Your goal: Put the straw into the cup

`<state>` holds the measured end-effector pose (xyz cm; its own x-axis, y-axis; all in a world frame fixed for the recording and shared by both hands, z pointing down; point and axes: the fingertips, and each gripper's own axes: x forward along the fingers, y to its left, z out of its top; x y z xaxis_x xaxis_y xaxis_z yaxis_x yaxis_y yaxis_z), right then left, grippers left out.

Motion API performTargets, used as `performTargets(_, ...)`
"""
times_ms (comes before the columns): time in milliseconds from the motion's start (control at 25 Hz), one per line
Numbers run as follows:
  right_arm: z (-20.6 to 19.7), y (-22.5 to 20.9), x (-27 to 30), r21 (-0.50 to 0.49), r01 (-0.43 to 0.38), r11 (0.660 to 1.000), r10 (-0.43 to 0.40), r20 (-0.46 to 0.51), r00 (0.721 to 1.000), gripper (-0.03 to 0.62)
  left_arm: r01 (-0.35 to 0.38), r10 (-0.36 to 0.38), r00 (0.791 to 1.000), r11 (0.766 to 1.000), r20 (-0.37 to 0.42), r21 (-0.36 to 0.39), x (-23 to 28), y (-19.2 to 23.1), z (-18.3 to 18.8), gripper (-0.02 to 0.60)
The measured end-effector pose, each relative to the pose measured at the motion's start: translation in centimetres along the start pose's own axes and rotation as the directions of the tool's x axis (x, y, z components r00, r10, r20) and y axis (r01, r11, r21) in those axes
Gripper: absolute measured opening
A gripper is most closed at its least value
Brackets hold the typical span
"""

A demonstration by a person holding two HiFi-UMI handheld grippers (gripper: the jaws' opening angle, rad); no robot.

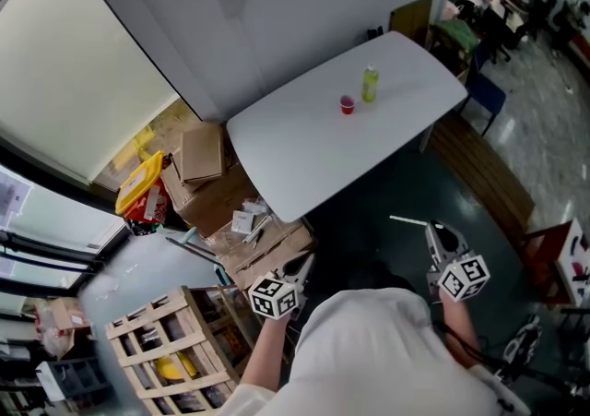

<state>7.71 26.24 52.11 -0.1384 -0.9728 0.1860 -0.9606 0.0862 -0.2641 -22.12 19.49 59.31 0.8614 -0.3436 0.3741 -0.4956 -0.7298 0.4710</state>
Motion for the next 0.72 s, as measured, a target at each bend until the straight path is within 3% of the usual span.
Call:
performTargets(320,1.0,-2.1,2.4,0.008,-0.019,1.0,0.019,-0.016,1.0,0.049,-0.022,0.022,1.0,1.0,-0.008,-0.001,2.0,0.6,1.2,0.002)
performTargets(720,3.2,-6.6,8.3,-0.006,-0.109,0.994,0.109,-0.036,0.993,0.049,-0.089,0.089,0.996,0.996,0.007,-0.026,6.7,1.3,4.5,0.002)
